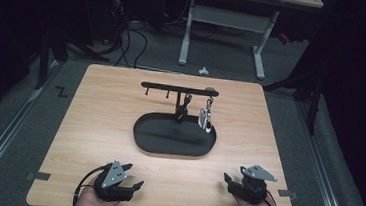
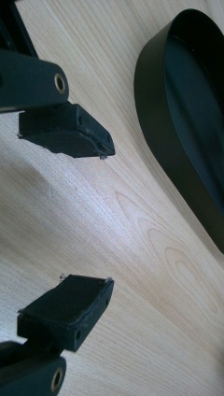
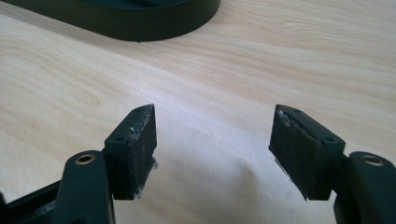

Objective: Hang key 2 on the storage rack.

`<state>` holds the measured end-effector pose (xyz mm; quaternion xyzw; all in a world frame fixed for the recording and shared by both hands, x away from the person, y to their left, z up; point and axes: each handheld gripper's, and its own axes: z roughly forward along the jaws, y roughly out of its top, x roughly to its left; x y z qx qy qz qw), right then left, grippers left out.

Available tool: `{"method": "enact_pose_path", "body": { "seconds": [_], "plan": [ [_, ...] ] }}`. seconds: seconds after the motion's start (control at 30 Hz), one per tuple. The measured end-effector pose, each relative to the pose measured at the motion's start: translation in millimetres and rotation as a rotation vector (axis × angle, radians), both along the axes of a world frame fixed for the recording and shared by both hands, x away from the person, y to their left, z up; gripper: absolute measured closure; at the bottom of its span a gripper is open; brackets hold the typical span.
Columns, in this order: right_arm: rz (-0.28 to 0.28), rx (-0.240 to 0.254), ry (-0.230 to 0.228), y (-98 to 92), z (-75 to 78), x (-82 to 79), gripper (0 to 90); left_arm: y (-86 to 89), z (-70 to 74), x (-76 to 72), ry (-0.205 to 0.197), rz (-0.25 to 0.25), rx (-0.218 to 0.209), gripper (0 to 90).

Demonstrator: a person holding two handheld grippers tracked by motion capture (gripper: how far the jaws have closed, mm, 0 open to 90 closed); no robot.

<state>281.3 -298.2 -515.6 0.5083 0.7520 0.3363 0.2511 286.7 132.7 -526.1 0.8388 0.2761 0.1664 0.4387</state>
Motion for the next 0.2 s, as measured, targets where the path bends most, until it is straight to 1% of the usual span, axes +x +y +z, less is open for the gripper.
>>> {"method": "enact_pose_path", "body": {
  "seconds": [0.03,0.07,0.1,0.13,0.17,0.2],
  "plan": [
    [-0.007,-0.003,-0.015,-1.4,-1.3,-5.7,32.7,-0.2,0.1,0.0,0.0,0.001,-0.001,30.4],
    [-0.007,-0.002,-0.013,-2.0,0.1,-7.7,32.1,-0.6,0.5,-0.2,-0.001,0.001,-0.002,30.3],
    [0.005,-0.002,-0.025,-3.4,4.1,-9.8,31.9,-0.6,0.9,-0.4,-0.001,-0.002,0.001,30.3],
    [-0.004,-0.006,-0.041,-3.9,5.9,-11.4,32.2,-1.2,1.1,-1.2,-0.004,-0.003,0.002,30.3],
    [-0.021,0.006,-0.06,-6.0,7.2,-12.5,32.4,-1.2,1.6,-1.7,-0.007,-0.003,0.005,30.2],
    [-0.032,0.028,-0.062,-7.5,7.1,-12.5,32.4,-0.9,2.2,-1.9,-0.01,-0.002,0.004,30.1]
  ]
}}
